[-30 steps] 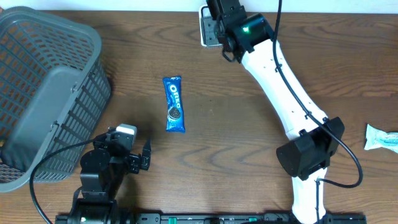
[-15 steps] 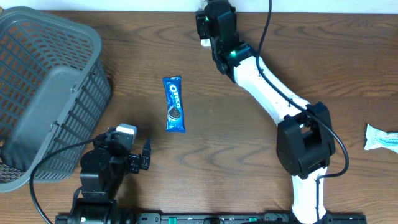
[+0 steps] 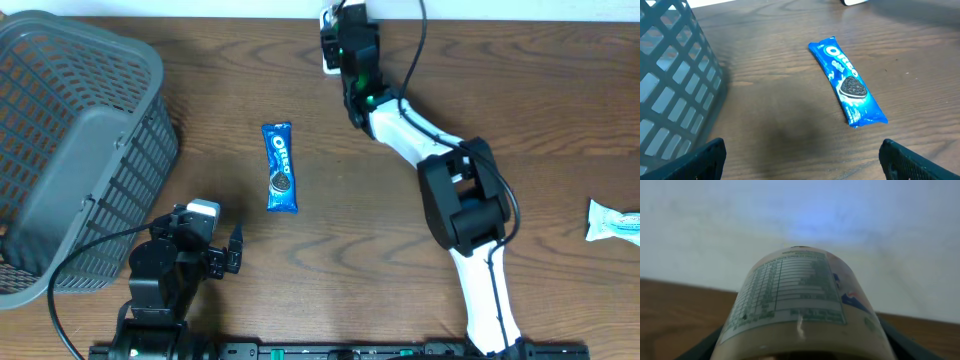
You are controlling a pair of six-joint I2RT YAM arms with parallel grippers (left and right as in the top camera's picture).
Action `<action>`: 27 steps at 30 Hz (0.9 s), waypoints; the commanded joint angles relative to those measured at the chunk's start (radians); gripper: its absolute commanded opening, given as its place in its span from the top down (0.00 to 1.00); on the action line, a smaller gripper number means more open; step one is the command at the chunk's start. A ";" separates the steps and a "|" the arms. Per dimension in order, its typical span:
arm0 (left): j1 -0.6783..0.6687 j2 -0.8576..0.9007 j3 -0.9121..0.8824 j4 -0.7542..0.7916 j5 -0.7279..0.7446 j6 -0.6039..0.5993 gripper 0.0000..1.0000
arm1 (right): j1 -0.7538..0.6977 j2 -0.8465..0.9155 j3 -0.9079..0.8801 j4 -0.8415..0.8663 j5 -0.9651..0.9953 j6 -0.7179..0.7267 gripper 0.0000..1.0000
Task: Scan the item barcode
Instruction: 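Hold the jar's label against the scanner face with the right gripper, then move the jar to the right table edge and release it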
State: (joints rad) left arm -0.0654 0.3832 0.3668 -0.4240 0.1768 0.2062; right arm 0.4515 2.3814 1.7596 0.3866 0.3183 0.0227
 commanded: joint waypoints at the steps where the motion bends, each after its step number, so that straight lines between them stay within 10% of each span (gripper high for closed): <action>1: 0.003 -0.006 -0.005 -0.003 -0.006 -0.009 0.02 | 0.002 -0.004 0.008 0.029 -0.021 -0.020 0.47; 27: 0.003 -0.006 -0.005 -0.003 -0.006 -0.009 0.02 | -0.027 -0.065 0.008 -0.060 -0.013 -0.009 0.48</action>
State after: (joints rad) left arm -0.0654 0.3832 0.3668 -0.4236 0.1768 0.2062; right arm 0.4252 2.3890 1.7569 0.3714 0.2813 0.0139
